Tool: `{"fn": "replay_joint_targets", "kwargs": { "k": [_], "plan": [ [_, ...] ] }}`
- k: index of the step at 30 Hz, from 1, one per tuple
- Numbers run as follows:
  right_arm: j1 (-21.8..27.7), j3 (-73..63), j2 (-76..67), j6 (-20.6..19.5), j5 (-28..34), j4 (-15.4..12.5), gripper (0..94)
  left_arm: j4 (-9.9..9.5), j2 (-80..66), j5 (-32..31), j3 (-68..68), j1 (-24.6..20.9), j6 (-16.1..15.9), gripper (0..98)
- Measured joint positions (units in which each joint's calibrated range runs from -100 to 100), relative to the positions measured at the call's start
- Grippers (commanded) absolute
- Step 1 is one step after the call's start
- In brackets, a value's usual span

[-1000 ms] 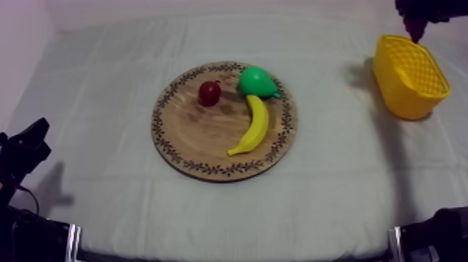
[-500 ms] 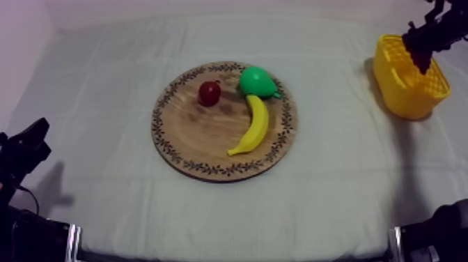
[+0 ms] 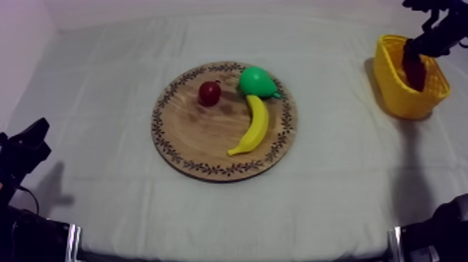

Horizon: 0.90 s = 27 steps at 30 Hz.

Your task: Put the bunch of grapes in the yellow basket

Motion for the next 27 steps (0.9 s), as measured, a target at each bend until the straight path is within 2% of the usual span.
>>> {"fn": "replay_joint_targets", "kwargs": {
  "k": [4, 8, 13, 17, 27],
  "plan": [
    [-0.5, 0.4, -0.7, 1.4, 0.0, -0.3, 71.8, 0.00, 0.0, 0.0, 0.0, 0.0, 0.0, 0.1],
    [-1.0, 1.6, -3.0, 0.5, -0.6, 0.1, 72.2, 0.00, 0.0, 0.0, 0.0, 0.0, 0.0, 0.1],
    [-1.3, 4.6, -8.0, -0.8, -3.0, 0.8, 67.6, 0.00, 0.0, 0.0, 0.0, 0.0, 0.0, 0.1],
    [-1.0, 9.0, -13.1, -2.0, -6.5, 0.9, 61.6, 0.00, 0.0, 0.0, 0.0, 0.0, 0.0, 0.1],
    [0.3, 24.0, -28.6, -2.6, -15.9, 1.0, 57.0, 0.00, 0.0, 0.0, 0.0, 0.0, 0.0, 0.1]
  ]
}}
